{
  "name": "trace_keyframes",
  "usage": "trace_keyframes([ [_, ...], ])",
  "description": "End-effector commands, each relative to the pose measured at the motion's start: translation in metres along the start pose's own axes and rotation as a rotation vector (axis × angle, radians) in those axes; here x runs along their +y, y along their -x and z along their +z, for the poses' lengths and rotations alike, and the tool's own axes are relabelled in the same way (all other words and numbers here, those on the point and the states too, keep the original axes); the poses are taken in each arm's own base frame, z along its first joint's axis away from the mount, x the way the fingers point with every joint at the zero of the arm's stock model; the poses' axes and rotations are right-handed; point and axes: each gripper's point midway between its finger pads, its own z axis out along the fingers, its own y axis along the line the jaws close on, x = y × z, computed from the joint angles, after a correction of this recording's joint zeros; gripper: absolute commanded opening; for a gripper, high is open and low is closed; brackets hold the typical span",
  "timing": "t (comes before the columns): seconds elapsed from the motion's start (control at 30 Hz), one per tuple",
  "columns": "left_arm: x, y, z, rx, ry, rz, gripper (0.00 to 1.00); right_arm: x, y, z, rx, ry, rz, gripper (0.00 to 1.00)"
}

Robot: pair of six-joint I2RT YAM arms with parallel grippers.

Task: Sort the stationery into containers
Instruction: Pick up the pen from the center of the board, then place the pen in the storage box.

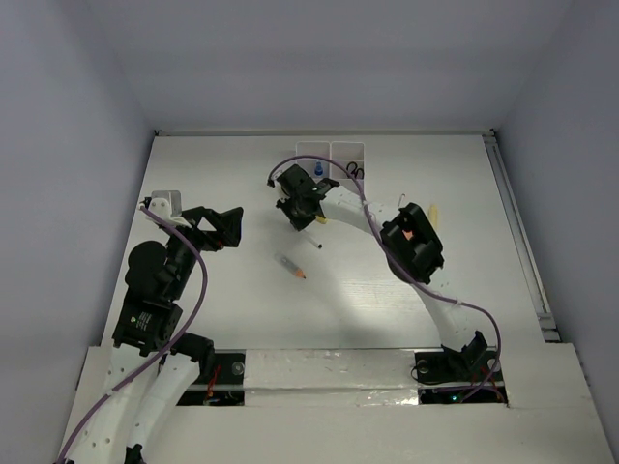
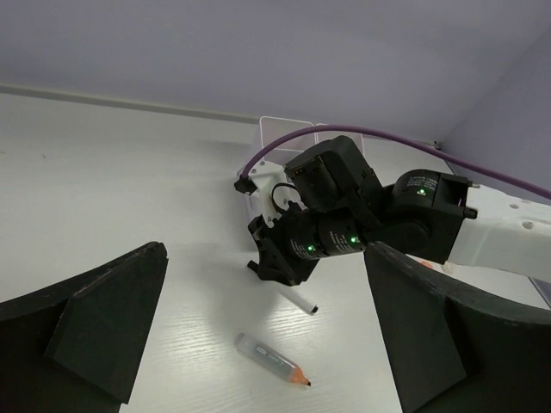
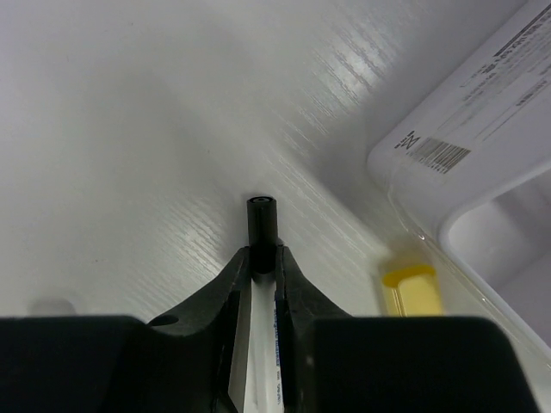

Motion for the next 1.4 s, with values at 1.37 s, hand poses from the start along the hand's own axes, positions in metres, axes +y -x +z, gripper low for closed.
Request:
trace_keyframes([
  [1.37, -0.005, 0.009, 0.003, -0.039, -0.025, 0.003, 0.99, -0.165, 0.100, -0.173, -1.192, -0.255, 0.101, 0.00],
])
